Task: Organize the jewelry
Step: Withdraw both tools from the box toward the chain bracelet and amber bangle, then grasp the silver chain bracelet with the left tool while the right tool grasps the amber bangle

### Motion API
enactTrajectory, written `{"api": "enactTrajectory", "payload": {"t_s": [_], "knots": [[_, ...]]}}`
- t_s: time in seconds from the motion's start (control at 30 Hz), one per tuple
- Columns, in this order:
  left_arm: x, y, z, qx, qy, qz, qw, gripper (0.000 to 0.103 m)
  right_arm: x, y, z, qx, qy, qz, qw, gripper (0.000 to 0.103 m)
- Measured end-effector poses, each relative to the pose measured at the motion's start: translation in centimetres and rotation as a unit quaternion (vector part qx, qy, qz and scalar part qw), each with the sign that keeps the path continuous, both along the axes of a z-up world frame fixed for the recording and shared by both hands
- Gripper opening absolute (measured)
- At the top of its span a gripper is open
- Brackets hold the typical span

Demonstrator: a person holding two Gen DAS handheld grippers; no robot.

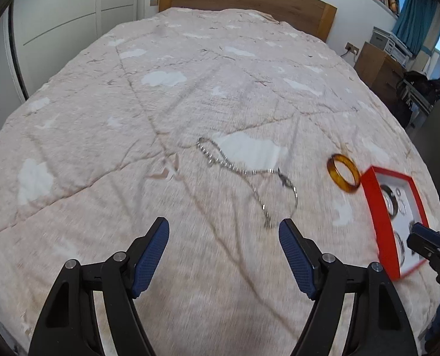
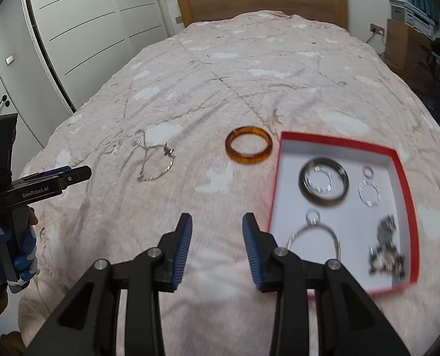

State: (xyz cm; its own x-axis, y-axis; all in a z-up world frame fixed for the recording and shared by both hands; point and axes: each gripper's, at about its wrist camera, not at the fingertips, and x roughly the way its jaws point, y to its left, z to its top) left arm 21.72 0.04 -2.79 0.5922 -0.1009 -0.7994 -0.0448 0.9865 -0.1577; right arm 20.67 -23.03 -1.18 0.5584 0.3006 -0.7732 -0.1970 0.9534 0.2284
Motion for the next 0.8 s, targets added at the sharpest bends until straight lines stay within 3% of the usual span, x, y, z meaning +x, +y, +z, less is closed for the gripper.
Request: {"api": "enactTrajectory", "payload": {"t_s": [0.27, 0.43, 0.8], "knots": [[6.6, -0.4, -2.7, -0.039, 0.024, 0.002, 0.9989, 0.065, 8.9, 1.3, -2.2, -0.010, 0.002, 0.030, 1.000, 0.034], [9.5, -0.5, -5.1, -0.059, 0.058, 0.005, 0.9965, 0.055, 11.8, 1.7, -4.0, -0.014, 0.012, 0.038, 0.999, 0.034], [11.4, -1.9, -7.0, -0.032, 0.076, 0.001, 0.9966, 0.054, 14.2, 2.8, -6.5, -0.022, 0.033, 0.068, 0.997, 0.034]]}}
